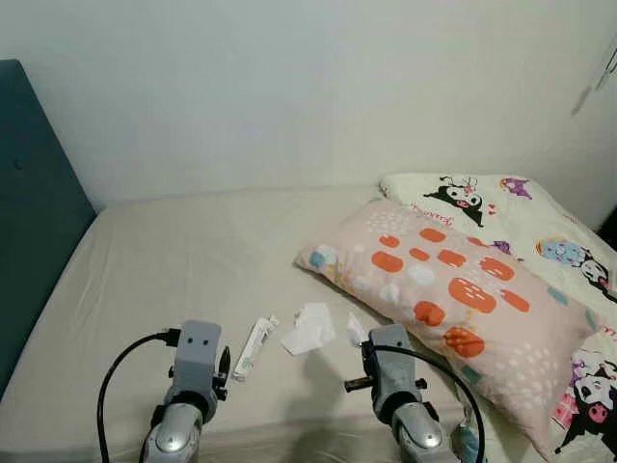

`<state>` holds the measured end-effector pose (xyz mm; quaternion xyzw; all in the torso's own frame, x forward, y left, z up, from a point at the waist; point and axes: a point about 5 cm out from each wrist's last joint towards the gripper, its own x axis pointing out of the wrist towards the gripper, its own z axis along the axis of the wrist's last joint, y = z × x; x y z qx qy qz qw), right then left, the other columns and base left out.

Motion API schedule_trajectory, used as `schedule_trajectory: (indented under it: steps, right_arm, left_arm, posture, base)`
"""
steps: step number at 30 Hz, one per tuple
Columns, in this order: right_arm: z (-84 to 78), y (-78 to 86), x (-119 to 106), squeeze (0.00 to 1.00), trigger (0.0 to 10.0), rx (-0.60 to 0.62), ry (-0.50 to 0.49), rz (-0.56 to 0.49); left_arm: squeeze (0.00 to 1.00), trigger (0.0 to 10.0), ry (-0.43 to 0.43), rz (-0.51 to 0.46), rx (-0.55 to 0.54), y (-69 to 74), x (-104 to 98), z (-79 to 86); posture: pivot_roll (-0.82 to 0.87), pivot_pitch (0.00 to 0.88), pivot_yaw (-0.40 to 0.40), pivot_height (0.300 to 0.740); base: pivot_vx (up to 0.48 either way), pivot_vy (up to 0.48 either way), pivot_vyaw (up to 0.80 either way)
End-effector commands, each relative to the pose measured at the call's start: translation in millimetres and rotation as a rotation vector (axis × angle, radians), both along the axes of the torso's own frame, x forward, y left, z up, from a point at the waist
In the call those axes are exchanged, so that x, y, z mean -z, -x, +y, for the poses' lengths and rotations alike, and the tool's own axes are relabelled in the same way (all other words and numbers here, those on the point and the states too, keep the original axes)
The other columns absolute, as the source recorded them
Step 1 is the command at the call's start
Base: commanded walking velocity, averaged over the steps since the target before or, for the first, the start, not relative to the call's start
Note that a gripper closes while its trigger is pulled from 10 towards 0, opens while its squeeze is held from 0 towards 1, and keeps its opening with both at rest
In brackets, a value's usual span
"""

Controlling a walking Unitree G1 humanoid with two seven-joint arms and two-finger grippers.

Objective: Clean up the room

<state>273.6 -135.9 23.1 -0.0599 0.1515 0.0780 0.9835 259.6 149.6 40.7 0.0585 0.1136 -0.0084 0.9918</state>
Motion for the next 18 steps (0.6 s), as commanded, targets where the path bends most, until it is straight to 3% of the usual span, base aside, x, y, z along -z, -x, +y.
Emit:
schedule_trajectory:
  steps: [1, 4, 16, 18]
  right_arm:
    - [1.9, 5.8, 7.3, 0.0, 10.0, -0.001, -0.001, 0.025]
    - [2.4, 7.0, 6.3, 0.0, 10.0, -0.003, -0.005, 0.008]
    - [5.2, 3.4, 1.2, 0.0, 10.0, -0.031, -0.001, -0.048]
    - [6.6, 2.9, 0.0, 0.0, 10.0, -0.028, -0.046, -0.042]
  left_arm:
    - [0.0, 10.0, -0.001, 0.049, 0.014, 6.6, 10.0, -2.3]
    - [0.0, 10.0, -0.038, 0.054, 0.009, 9.2, 12.7, 0.2]
    - [0.0, 10.0, -0.007, 0.016, -0.031, 4.1, 8.4, 3.8]
    - [0.0, 10.0, -0.005, 0.011, -0.034, 4.0, 7.4, 3.5]
  posture:
    - [0.01, 0.092, -0.031, 0.721]
    - [0.01, 0.091, -0.03, 0.721]
    - [0.01, 0.096, -0.033, 0.721]
    - [0.0, 0.096, -0.031, 0.721]
  base:
    - [0.0, 0.0, 0.0]
    - [0.0, 0.0, 0.0]
    - [0.0, 0.0, 0.0]
    - [0.0, 0.0, 0.0]
